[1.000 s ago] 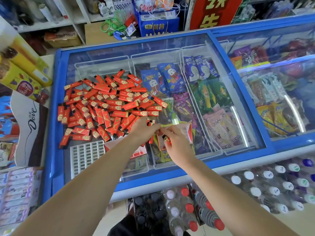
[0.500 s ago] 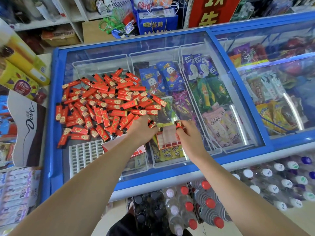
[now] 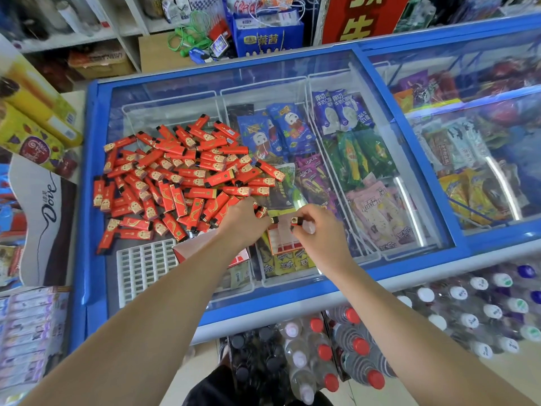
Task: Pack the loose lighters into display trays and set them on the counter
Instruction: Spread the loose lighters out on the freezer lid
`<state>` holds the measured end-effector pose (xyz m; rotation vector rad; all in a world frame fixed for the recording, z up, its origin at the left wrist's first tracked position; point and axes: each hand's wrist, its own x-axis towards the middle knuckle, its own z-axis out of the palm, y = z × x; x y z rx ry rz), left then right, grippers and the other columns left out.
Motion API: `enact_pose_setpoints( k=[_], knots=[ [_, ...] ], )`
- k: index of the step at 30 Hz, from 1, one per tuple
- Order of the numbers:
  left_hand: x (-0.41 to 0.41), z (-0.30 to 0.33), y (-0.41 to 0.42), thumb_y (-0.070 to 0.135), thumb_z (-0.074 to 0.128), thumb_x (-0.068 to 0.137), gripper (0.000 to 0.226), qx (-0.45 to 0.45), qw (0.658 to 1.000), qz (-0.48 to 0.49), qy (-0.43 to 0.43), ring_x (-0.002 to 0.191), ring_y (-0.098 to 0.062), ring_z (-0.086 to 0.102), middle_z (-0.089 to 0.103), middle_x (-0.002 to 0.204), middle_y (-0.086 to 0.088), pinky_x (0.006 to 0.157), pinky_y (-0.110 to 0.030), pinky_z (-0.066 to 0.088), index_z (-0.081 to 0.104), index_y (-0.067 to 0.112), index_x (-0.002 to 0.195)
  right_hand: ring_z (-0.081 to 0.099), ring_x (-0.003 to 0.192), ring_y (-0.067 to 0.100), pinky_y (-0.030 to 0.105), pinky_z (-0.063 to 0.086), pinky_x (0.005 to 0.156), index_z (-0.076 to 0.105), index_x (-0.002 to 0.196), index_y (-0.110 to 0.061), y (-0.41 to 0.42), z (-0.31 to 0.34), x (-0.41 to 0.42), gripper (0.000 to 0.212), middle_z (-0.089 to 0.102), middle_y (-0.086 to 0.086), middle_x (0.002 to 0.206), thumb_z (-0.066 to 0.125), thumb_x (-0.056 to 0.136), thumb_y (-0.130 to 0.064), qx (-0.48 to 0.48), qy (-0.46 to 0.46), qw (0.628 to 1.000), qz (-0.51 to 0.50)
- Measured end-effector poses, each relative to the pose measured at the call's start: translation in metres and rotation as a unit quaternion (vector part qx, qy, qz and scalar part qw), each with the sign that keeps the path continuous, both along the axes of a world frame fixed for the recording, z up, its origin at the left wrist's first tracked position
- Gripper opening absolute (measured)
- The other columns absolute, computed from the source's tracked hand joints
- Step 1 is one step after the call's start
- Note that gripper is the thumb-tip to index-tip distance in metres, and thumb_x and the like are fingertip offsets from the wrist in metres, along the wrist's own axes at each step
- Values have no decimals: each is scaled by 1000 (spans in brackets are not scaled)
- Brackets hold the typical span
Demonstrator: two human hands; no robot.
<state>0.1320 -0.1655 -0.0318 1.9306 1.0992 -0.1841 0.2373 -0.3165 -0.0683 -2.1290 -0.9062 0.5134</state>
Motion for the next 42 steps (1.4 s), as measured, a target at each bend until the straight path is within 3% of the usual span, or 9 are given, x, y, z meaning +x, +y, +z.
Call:
enact_pose_setpoints(
  k=[3, 6, 10, 16, 27, 31, 35, 40, 42],
  knots=[
    [0, 2, 0, 22, 63, 94, 19, -7, 1000, 3, -2, 55, -13, 51, 55, 76, 2, 46, -24, 35, 48, 31, 91, 56, 82, 8, 12, 41, 69, 68, 95, -17, 5, -6, -1, 17, 59, -9, 91, 72, 85, -3, -7, -60, 998, 19],
    [0, 3, 0, 22, 63, 95, 18, -12, 1000, 0, 0, 53, -13, 51, 55, 75, 2, 44, -23, 35, 48, 31, 91, 61, 80, 14, 25, 55, 71, 69, 97, -10, 9, -10, -5, 17, 62, 0, 96, 67, 86, 4, 26, -76, 997, 16],
    [0, 3, 1, 23, 64, 96, 28, -5, 1000, -4, 7, 52, -12, 50, 55, 75, 3, 43, -22, 34, 43, 35, 80, 65, 77, 18, 38, 58, 69, 71, 100, -7, 13, -12, -10, 16, 68, 4, 93, 64, 90, 4, 42, -108, 993, 16],
    [0, 2, 2, 23, 64, 94, 21, -11, 1000, 1, 10, 53, -13, 51, 56, 76, 1, 42, -21, 34, 47, 31, 86, 70, 75, 15, 16, 46, 68, 74, 109, -8, 9, -11, -13, 21, 75, 4, 94, 62, 94, 1, 40, -131, 990, 41],
    [1, -2, 1, 24, 64, 95, 26, -12, 1000, 11, 3, 54, -15, 53, 57, 76, 1, 47, -24, 38, 46, 33, 80, 68, 64, 26, 37, 57, 50, 66, 116, -8, 6, -10, -14, 27, 70, 9, 102, 64, 92, 3, -14, -205, 976, 75],
    [0, -4, 1, 25, 64, 95, 22, -22, 1000, 17, 0, 55, -15, 53, 58, 77, 0, 48, -23, 38, 48, 33, 84, 66, 61, 21, 31, 58, 50, 70, 110, -8, 4, -13, -15, 32, 64, 9, 105, 75, 82, 6, -17, -236, 968, 83],
    [-1, -1, 1, 27, 65, 95, 12, -1, 1000, 12, 9, 58, -15, 53, 57, 77, 1, 50, -25, 38, 53, 28, 93, 64, 56, 17, 21, 45, 42, 74, 105, -8, 2, -10, -17, 43, 67, 6, 93, 84, 67, 9, -7, -284, 954, 100],
    [0, 2, -1, 31, 61, 96, 15, 17, 999, 28, -4, 57, -17, 53, 59, 80, -3, 48, -28, 42, 53, 19, 98, 63, 68, 18, 30, 55, 54, 61, 129, -11, 3, -9, -19, 38, 62, 6, 113, 62, 93, 1, -10, -210, 976, 52],
    [1, 5, 0, 30, 61, 95, 19, -29, 996, 66, -44, 54, -17, 50, 65, 82, -6, 48, -28, 40, 57, 13, 103, 62, 79, 13, 25, 52, 66, 64, 120, -11, 8, 1, -22, 27, 64, 1, 107, 57, 96, -1, 28, -118, 993, -13]
  ],
)
